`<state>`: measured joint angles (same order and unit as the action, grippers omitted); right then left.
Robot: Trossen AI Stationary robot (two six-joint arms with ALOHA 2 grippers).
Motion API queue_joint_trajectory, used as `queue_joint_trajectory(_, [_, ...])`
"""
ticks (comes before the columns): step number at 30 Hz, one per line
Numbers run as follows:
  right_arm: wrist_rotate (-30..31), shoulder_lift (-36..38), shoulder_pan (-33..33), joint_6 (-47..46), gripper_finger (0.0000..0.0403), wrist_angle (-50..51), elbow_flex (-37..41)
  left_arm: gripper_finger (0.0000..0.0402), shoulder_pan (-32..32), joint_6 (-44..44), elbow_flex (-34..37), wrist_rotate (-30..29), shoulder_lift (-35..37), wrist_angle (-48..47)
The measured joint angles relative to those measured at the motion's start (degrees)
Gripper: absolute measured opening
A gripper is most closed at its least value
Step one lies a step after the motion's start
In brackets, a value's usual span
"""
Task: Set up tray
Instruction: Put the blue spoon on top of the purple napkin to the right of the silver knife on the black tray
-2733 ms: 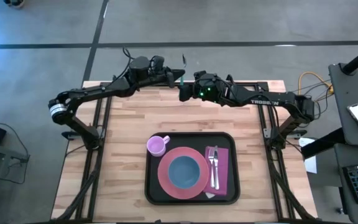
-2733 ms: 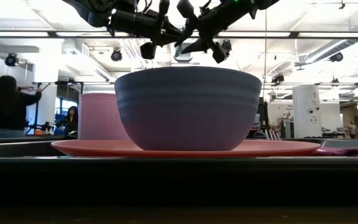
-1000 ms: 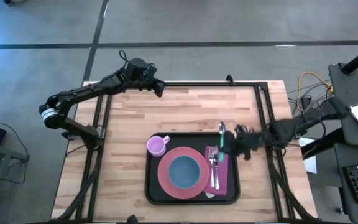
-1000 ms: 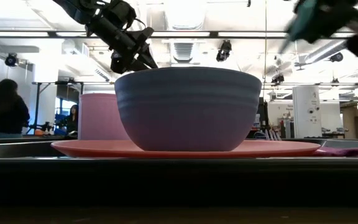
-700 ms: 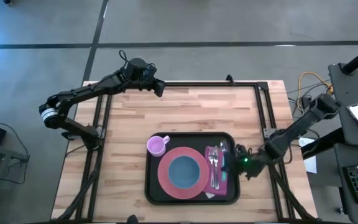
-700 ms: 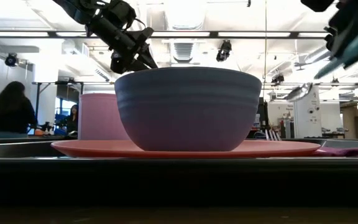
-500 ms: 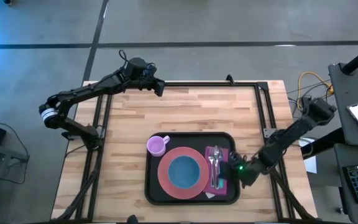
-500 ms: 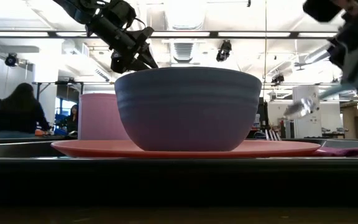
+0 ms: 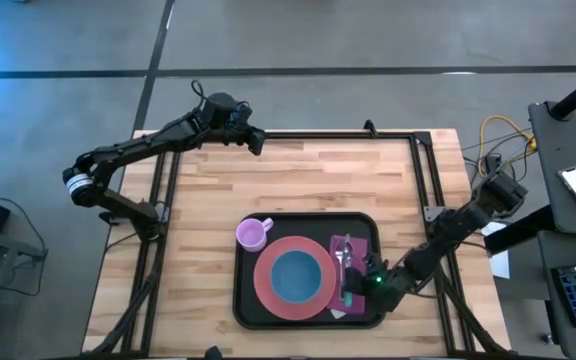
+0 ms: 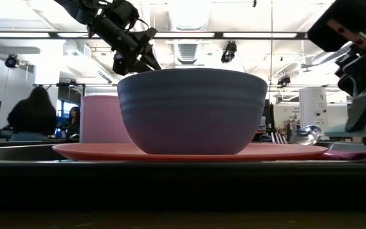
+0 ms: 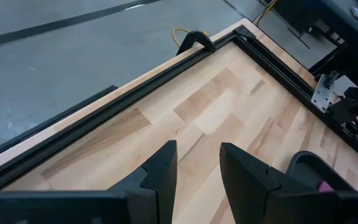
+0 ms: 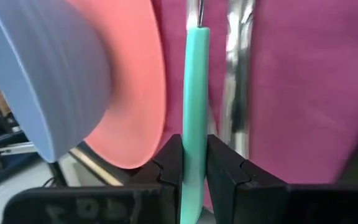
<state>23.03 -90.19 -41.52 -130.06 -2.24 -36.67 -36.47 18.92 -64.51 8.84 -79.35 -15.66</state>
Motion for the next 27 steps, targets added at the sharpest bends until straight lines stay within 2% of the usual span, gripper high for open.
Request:
queue_joint_trajectory(10, [0.31, 5.33, -2.75, -0.48, 0.0034, 10.4, 0.33, 0.0102, 0.02, 0.06, 0.0, 0.0, 0.0, -0.02])
queue_joint_trajectory(27, [-0.59, 4.52, -2.58, -0.46, 0.0046, 2.02, 5.73, 0.0102, 0.02, 0.06, 0.07, -0.02, 0.0, -0.3])
